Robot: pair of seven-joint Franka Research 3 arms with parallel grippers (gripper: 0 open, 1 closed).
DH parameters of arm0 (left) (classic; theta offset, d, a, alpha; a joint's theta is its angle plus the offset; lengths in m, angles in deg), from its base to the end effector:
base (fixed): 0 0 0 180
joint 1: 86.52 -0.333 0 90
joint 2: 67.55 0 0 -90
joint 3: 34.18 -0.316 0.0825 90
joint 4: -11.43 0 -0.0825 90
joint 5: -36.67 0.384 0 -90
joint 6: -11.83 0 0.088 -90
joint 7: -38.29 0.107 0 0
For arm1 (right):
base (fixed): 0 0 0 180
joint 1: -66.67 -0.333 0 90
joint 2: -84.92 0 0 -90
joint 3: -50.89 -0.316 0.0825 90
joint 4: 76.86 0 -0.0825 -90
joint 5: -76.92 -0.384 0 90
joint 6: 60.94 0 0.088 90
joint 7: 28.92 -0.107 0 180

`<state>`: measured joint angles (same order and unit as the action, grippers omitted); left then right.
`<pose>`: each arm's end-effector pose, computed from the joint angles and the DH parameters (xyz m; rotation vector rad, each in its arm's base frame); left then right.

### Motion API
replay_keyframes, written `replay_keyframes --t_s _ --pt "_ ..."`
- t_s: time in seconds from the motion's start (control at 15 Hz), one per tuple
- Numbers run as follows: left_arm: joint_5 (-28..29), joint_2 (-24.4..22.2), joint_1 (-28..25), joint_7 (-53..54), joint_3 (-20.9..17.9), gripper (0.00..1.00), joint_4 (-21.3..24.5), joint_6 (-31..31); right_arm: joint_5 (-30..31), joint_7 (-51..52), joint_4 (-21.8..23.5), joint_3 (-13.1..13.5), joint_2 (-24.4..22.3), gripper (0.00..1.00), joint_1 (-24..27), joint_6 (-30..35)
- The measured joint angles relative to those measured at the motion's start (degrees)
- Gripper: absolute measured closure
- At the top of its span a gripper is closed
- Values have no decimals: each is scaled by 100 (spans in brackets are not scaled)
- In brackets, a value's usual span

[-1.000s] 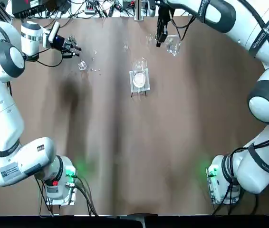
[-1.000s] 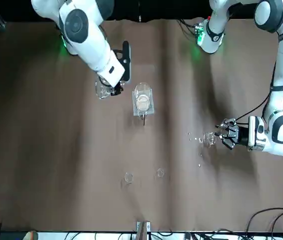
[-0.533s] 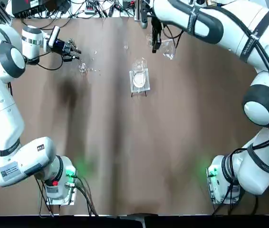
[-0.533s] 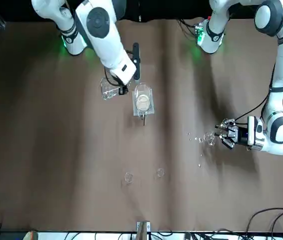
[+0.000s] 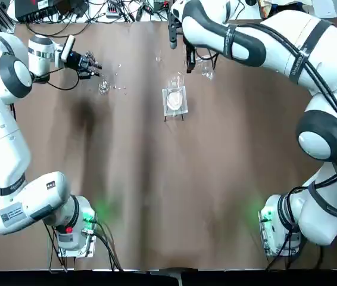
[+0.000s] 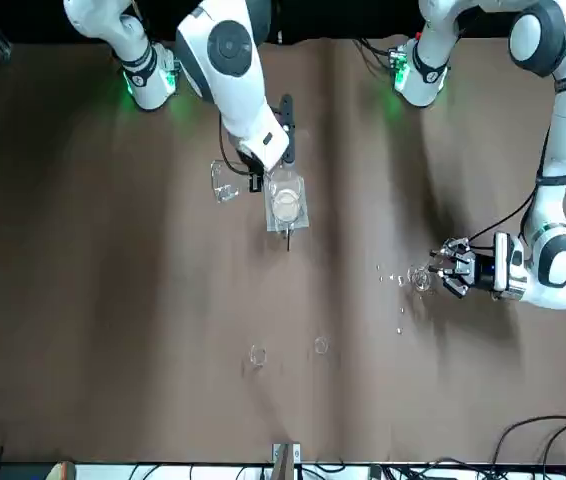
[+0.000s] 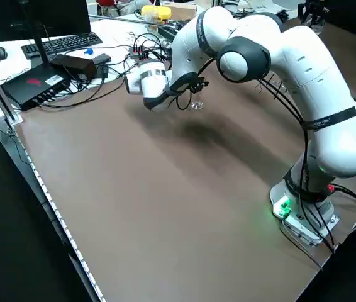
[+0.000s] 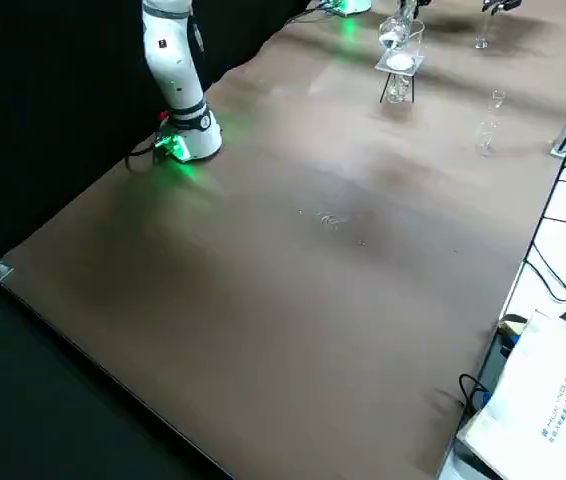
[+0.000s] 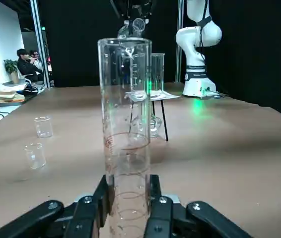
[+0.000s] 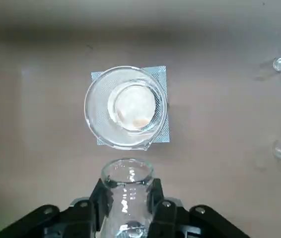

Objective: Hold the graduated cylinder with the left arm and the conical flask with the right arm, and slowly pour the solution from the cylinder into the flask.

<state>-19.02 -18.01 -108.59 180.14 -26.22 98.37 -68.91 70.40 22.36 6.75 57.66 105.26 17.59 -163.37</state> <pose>0.6253 0.0679 0.1710 1.1172 -1.4848 0.9625 0.4776 0.4626 0.4803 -2.1230 -2.2177 0.0283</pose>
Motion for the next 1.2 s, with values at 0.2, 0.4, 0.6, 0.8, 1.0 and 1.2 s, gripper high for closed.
replay_keyframes --t_s 0.2,0.4,0.6,0.8,1.0,1.2 --pt "0 2 -2 0 -1 60 -2 -2 172 -47 -20 -2 86 61 -99 -27" --pt "0 2 -3 -1 -1 51 -3 -6 305 -65 -57 -1 162 61 -173 -34" --pt "0 2 -7 -13 -2 24 -4 -29 514 -244 -98 -3 212 61 -282 -35" --pt "0 2 -13 -16 -3 1 -8 -40 623 -300 -137 -3 273 61 -343 -35" --pt "0 1 -110 -18 -9 1 -82 -48 953 -317 -162 -4 302 61 -457 -33" --pt "31 -35 -316 -20 -16 1 -149 -48 1105 -332 -173 -6 305 61 -554 -29"
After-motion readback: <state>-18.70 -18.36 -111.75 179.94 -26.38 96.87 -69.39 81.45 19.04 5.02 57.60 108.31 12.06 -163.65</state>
